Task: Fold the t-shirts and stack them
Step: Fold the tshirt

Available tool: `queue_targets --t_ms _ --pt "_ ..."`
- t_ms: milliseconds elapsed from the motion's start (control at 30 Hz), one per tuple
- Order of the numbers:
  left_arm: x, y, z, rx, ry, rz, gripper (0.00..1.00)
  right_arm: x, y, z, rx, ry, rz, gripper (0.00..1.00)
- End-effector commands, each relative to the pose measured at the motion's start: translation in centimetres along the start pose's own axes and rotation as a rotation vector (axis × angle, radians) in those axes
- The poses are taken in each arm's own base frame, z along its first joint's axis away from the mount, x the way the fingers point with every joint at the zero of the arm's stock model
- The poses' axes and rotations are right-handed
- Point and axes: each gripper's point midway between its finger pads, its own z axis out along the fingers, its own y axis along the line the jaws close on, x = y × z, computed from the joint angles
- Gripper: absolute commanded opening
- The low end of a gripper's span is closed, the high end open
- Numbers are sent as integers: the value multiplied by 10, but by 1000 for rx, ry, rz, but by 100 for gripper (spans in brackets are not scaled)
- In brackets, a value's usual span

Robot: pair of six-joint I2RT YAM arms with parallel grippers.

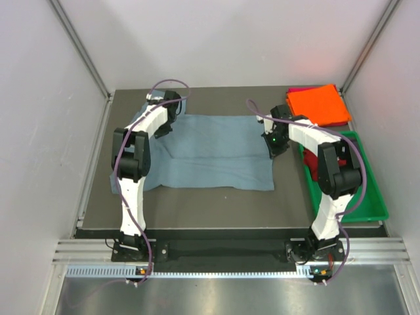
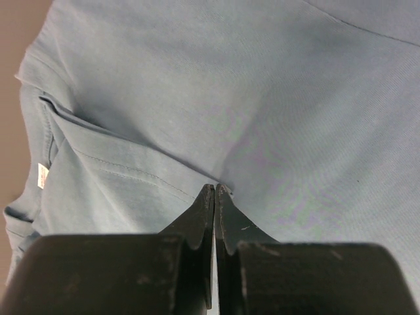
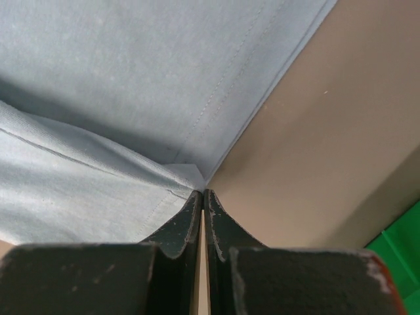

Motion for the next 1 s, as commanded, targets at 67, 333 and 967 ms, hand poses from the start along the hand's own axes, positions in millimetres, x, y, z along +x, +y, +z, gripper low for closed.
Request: queue_targets --t_ms 67,333,967 --pt "-15 5 -5 -35 -39 -1 0 -18 -17 -13 78 -75 23 0" --pt "-10 0 -2 -38 -33 20 0 -34 -17 -19 86 -123 20 3" --pt "-24 19 -51 36 -26 22 52 -4 23 -70 93 -144 706 31"
